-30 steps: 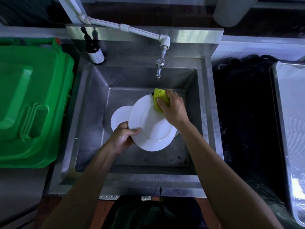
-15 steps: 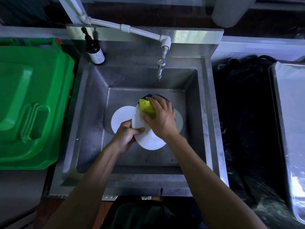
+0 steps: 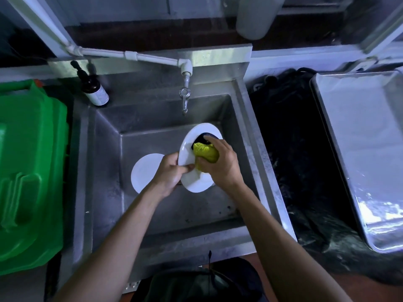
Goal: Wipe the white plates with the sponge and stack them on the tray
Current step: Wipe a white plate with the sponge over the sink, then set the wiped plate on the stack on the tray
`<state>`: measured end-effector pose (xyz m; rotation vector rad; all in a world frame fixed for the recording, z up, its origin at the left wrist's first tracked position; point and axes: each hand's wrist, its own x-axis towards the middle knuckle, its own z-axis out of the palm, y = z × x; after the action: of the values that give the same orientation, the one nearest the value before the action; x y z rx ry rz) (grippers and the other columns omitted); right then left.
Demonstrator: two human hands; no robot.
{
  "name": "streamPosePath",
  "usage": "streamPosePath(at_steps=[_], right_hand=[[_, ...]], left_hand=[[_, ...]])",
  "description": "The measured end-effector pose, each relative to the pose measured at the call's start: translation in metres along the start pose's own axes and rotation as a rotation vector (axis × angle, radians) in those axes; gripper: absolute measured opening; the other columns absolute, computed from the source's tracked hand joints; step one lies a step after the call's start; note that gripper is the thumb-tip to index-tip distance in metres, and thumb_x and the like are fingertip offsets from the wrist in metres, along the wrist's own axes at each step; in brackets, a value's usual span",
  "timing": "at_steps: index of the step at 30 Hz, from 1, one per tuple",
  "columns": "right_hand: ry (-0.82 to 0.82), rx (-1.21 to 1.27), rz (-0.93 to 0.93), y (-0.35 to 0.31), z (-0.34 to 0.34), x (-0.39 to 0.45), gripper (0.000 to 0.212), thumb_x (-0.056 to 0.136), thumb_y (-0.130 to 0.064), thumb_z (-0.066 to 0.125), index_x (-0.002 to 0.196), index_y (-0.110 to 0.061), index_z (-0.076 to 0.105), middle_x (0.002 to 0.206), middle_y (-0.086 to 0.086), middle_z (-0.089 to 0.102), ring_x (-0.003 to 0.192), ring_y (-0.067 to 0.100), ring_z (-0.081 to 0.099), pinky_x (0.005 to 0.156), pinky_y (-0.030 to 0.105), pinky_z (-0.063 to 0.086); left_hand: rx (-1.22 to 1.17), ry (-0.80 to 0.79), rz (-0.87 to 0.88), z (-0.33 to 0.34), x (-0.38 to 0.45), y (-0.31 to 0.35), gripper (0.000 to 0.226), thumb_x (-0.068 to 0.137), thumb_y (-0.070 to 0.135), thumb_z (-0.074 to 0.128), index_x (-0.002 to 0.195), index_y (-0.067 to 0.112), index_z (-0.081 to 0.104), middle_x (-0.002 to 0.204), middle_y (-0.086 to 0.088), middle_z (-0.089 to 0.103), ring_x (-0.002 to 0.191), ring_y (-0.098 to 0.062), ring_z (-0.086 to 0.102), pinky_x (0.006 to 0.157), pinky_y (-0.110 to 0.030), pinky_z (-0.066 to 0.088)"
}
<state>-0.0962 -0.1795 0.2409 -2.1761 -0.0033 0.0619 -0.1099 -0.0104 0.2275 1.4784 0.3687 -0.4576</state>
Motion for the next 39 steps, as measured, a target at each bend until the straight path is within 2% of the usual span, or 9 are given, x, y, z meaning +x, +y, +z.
streamPosePath(at_steps=[5,8,13,16,18,21,26,32,39], right_hand=[[0.068,-0.137,-0.002,0.006,-0.032,-0.003,0.059,0.075,-0.02,0.082,0.131,-0.018,0.064,0.121,0.004,0.064,0.108,0.029,0.059,0.09,0.05,0.05],[0.142,-0.222,0.022,0.01,-0.055,-0.007,0.058,0.075,-0.023,0.081,0.131,-0.022,0.065,0.121,0.001,0.065,0.11,0.027,0.057,0.091,0.051,0.049],[0.205,-0.368,0.03,0.02,-0.1,-0.015,0.056,0.077,-0.03,0.076,0.132,-0.027,0.063,0.122,-0.002,0.062,0.106,0.026,0.053,0.09,0.053,0.048],[0.276,-0.411,0.015,0.031,-0.134,-0.019,0.055,0.078,-0.03,0.076,0.131,-0.029,0.063,0.122,-0.005,0.062,0.105,0.024,0.053,0.088,0.051,0.048],[0.33,-0.436,0.013,0.041,-0.161,-0.021,0.054,0.076,-0.03,0.076,0.129,-0.03,0.064,0.12,-0.005,0.063,0.103,0.024,0.053,0.086,0.05,0.048],[0.387,-0.454,0.04,0.06,-0.207,-0.024,0.056,0.074,-0.028,0.077,0.128,-0.031,0.064,0.119,-0.004,0.063,0.106,0.026,0.054,0.088,0.05,0.048],[0.48,-0.44,0.092,0.097,-0.285,-0.029,0.054,0.073,-0.026,0.077,0.125,-0.034,0.066,0.115,-0.005,0.064,0.103,0.027,0.054,0.087,0.048,0.047],[0.547,-0.407,0.1,0.145,-0.361,-0.03,0.051,0.074,-0.02,0.076,0.122,-0.033,0.068,0.112,-0.005,0.066,0.102,0.029,0.055,0.085,0.048,0.047],[0.526,-0.438,0.177,0.207,-0.413,-0.027,0.048,0.075,-0.02,0.072,0.12,-0.035,0.067,0.112,-0.008,0.063,0.099,0.026,0.052,0.082,0.045,0.044]], left_hand=[[0.253,-0.038,0.094,0.016,0.014,0.019,0.013,0.088,0.008,0.071,0.1,0.013,0.072,0.099,-0.007,0.078,0.095,-0.026,0.073,0.085,-0.045,0.058],[0.516,-0.037,0.193,0.027,0.021,0.032,0.002,0.091,0.012,0.069,0.092,0.013,0.068,0.088,-0.004,0.074,0.083,-0.026,0.068,0.073,-0.039,0.053],[0.863,-0.079,0.39,0.056,0.025,0.06,0.025,0.092,0.013,0.063,0.074,0.006,0.048,0.07,-0.017,0.056,0.072,-0.04,0.057,0.057,-0.036,0.032],[0.96,-0.111,0.521,0.088,0.027,0.077,0.023,0.092,0.009,0.062,0.072,0.014,0.053,0.064,-0.005,0.05,0.073,-0.043,0.058,0.057,-0.04,0.041],[1.051,-0.145,0.629,0.113,0.029,0.09,0.015,0.095,0.01,0.059,0.104,0.016,0.071,0.074,-0.011,0.06,0.074,-0.041,0.061,0.063,-0.046,0.051],[1.144,-0.146,0.837,0.157,0.033,0.106,0.051,0.096,0.006,0.056,0.137,0.035,0.063,0.102,-0.013,0.075,0.082,-0.039,0.068,0.065,-0.043,0.057],[1.216,-0.167,0.972,0.247,0.052,0.124,0.065,0.095,-0.005,0.048,0.144,0.037,0.055,0.143,0.0,0.06,0.132,-0.02,0.058,0.1,-0.043,0.054],[1.347,-0.198,1.006,0.359,0.081,0.138,0.074,0.091,-0.008,0.041,0.148,0.038,0.05,0.15,-0.004,0.053,0.141,-0.021,0.048,0.114,-0.038,0.041],[1.535,-0.271,0.949,0.461,0.114,0.126,0.077,0.089,-0.008,0.035,0.15,0.036,0.045,0.146,-0.003,0.056,0.132,-0.027,0.054,0.107,-0.045,0.042]])
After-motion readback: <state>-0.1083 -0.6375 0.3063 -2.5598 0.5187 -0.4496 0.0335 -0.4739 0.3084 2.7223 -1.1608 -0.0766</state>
